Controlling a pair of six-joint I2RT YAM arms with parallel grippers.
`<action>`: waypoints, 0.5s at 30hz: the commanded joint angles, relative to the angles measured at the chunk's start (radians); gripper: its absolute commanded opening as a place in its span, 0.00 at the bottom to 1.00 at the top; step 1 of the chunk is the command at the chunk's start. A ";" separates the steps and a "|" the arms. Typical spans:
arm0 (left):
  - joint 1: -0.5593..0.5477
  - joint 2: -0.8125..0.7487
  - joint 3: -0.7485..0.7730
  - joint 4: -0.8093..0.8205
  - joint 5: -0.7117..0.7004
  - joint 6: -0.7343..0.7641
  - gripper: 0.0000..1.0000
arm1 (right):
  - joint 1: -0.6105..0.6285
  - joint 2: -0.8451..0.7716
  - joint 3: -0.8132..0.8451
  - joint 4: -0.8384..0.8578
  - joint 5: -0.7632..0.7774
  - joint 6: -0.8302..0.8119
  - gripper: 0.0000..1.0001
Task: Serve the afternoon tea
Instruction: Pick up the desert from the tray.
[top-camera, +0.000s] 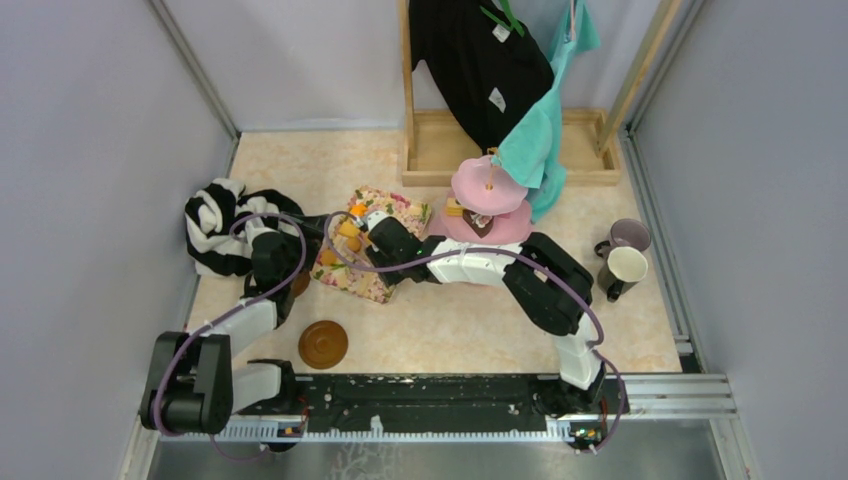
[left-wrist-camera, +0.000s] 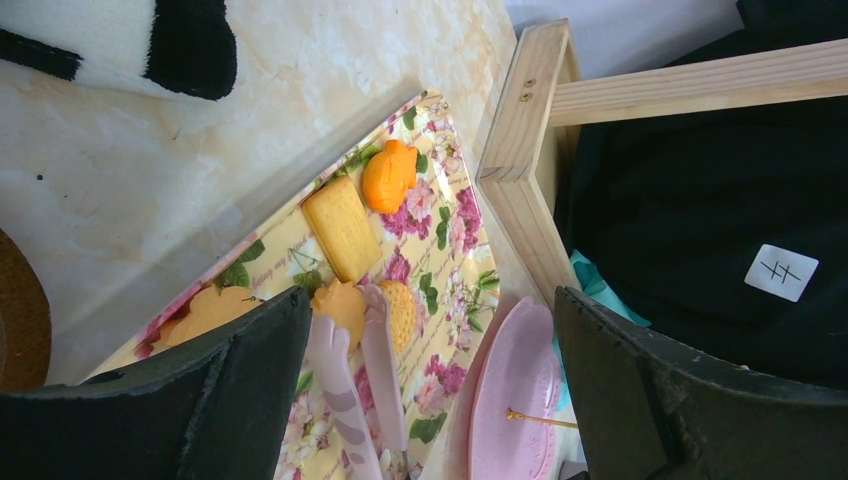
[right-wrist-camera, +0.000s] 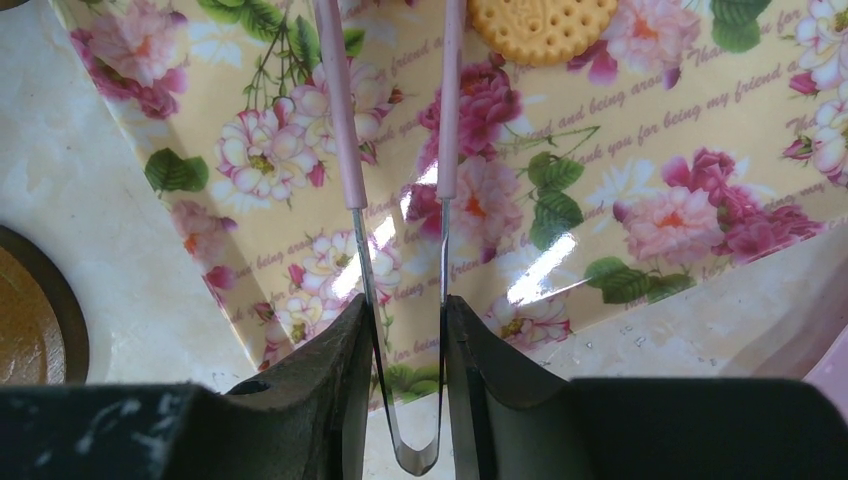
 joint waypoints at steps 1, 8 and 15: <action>0.004 -0.018 0.009 0.029 0.000 -0.006 0.96 | -0.008 -0.054 0.011 0.049 -0.013 0.013 0.20; 0.004 -0.054 0.001 0.000 -0.001 -0.010 0.96 | -0.006 -0.131 -0.042 0.071 -0.019 0.029 0.13; 0.004 -0.102 -0.005 -0.050 -0.013 -0.001 0.96 | 0.009 -0.232 -0.099 0.067 0.011 0.038 0.07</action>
